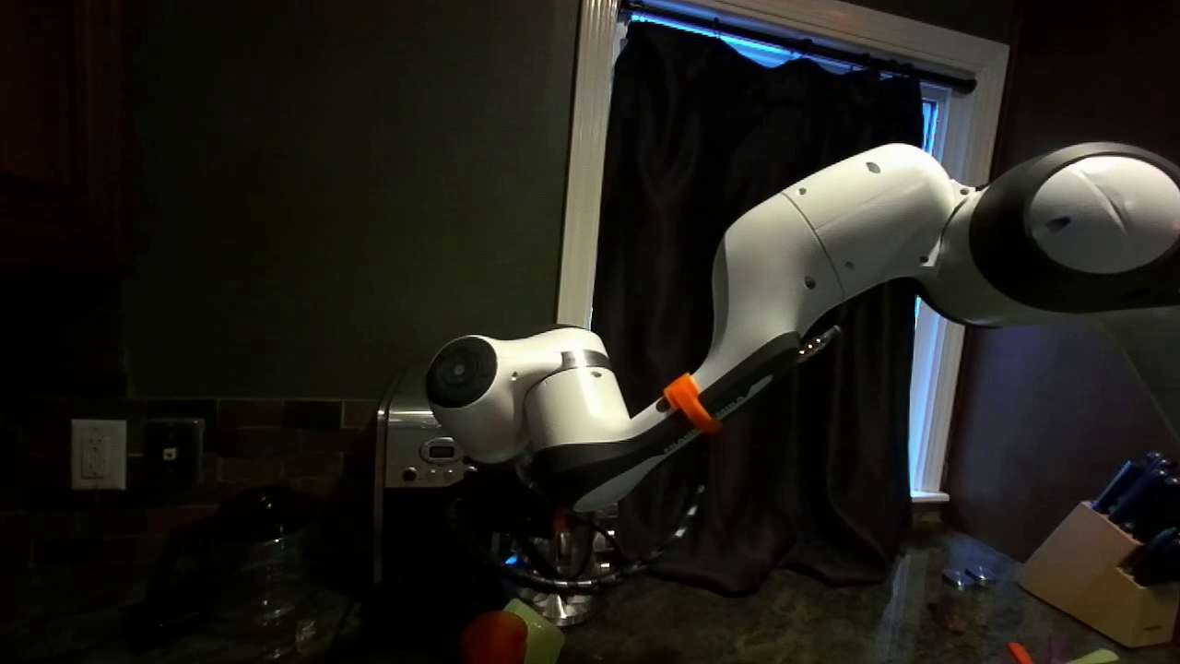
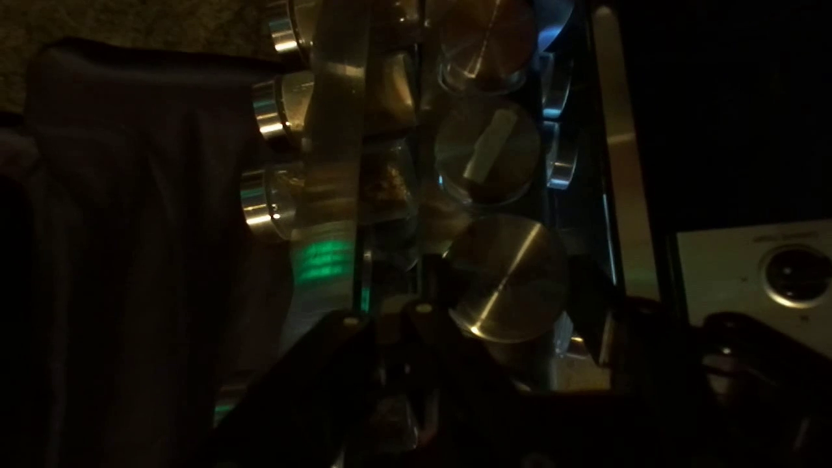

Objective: Remove one bottle from the rack

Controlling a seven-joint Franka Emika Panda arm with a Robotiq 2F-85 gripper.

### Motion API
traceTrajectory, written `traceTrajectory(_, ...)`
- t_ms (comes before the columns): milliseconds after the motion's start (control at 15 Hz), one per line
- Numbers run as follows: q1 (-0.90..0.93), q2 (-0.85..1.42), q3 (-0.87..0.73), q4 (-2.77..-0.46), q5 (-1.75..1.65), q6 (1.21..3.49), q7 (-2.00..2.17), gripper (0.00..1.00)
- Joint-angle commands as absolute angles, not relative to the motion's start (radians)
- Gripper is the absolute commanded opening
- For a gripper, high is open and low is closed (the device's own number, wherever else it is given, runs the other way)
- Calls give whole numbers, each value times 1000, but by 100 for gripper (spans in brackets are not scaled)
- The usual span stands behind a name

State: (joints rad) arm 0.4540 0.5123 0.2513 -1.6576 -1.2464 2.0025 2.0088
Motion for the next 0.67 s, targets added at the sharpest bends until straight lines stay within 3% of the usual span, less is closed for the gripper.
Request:
traceTrajectory(0,459,449,254,-1713,-1257,2016,2000,24)
traceTrajectory(600,392,365,266,-1823,-1236,2189,1851,24)
